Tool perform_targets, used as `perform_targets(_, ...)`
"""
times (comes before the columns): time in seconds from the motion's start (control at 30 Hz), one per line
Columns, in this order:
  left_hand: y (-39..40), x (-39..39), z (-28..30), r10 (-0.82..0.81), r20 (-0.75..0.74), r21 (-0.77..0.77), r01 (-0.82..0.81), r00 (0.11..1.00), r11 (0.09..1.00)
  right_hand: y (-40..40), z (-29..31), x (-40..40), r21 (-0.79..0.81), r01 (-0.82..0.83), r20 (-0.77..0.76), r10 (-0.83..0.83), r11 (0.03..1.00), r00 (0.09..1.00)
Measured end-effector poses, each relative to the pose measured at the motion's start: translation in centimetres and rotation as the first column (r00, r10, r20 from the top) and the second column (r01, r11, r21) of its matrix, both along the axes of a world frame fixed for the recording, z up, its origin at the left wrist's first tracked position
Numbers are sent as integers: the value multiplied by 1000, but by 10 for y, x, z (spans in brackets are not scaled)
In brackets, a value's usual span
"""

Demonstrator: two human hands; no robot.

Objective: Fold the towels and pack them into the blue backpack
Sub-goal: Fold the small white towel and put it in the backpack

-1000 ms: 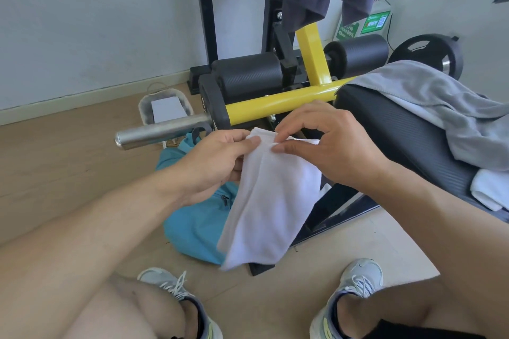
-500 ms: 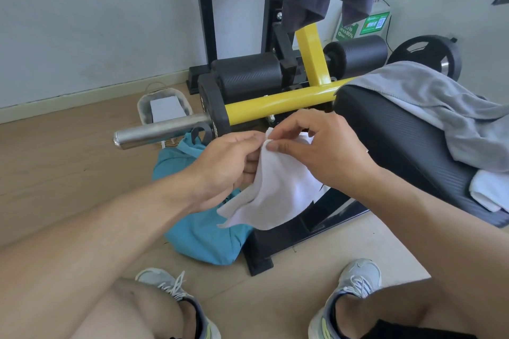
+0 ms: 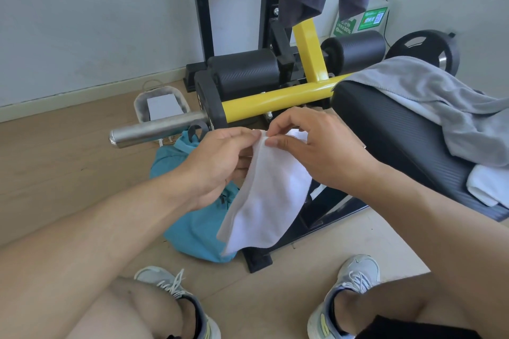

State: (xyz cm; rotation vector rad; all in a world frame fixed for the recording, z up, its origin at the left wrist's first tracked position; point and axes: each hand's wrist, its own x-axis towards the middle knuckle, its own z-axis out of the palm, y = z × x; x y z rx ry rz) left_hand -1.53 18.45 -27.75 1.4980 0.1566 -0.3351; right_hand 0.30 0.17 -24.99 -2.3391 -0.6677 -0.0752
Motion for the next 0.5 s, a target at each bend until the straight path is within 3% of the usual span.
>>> perform_targets(0.33,7,-6,10,-182,318,373,54,931,926,1,1,-3,26,24,18,-24,999,1000)
perform_targets(0.43,13,-2,10,-188,352,405,31,917,914,-1,3,-2,16,-20,2,20,1000,1000)
perform_targets(0.5,19,2,9,-151,364,367,8,919,930,-7,3,2,-111,-27,-31,24,993,999)
